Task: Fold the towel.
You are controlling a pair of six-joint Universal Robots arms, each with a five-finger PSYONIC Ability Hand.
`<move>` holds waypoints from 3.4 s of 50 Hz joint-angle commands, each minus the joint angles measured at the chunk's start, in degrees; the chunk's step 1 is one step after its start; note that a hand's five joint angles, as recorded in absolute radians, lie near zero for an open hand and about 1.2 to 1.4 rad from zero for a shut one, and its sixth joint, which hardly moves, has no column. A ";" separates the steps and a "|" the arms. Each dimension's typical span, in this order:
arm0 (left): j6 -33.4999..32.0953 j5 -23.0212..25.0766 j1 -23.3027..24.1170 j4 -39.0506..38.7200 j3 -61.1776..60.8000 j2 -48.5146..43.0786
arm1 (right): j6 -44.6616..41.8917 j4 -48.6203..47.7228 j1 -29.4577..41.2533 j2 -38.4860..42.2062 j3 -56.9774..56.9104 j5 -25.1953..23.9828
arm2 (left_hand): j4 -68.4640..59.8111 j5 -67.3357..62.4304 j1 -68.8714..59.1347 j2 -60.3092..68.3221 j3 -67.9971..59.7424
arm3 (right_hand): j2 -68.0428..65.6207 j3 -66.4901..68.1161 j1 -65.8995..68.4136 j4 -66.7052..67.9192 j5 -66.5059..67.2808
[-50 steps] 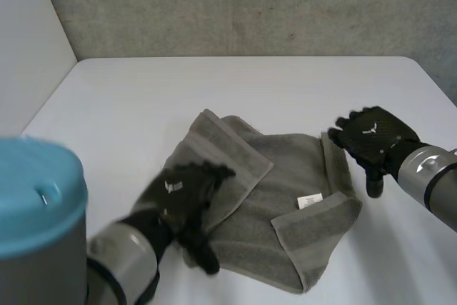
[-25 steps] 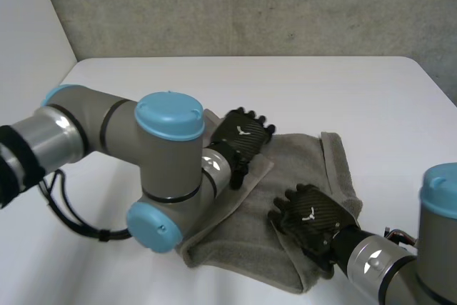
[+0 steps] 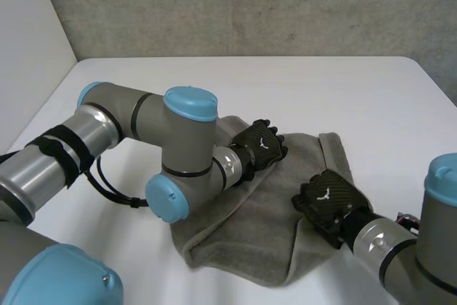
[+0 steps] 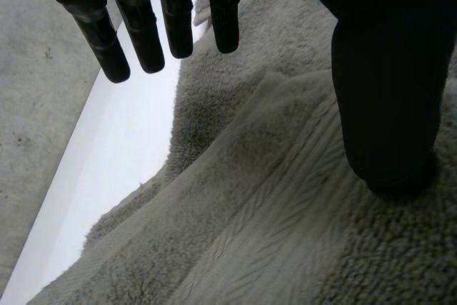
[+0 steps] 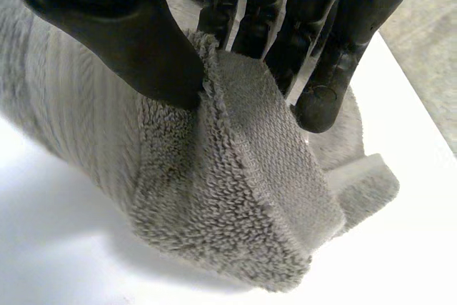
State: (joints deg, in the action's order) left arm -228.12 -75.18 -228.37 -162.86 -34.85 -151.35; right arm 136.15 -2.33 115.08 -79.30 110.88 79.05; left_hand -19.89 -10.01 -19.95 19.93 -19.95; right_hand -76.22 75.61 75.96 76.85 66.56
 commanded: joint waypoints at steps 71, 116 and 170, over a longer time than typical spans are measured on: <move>2.25 -2.25 -8.41 -6.59 -19.73 15.12 | -0.36 0.40 -9.96 0.11 -2.69 -0.65 | -28.18 -28.06 -28.11 28.13 -28.11 | -3.78 4.39 4.04 3.15 3.44; 22.02 -8.93 0.20 -24.00 -36.44 20.49 | -0.71 0.31 -9.88 1.17 -2.16 -0.65 | -18.58 -18.46 -18.52 18.54 -18.52 | -3.78 4.39 4.04 3.15 3.44; 13.50 -22.82 -9.54 -30.15 -37.47 42.15 | 9.02 0.40 -12.60 -12.43 -16.46 0.05 | -60.11 -59.99 -60.05 60.07 -60.05 | -3.78 4.39 4.04 3.15 3.44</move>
State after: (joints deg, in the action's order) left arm -214.98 -97.93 -234.41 -193.22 -67.43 -123.35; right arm 138.88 -2.34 102.93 -83.41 101.55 79.15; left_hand -69.65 -58.67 -68.41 69.56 -69.45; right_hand -76.23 75.61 75.96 77.42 66.57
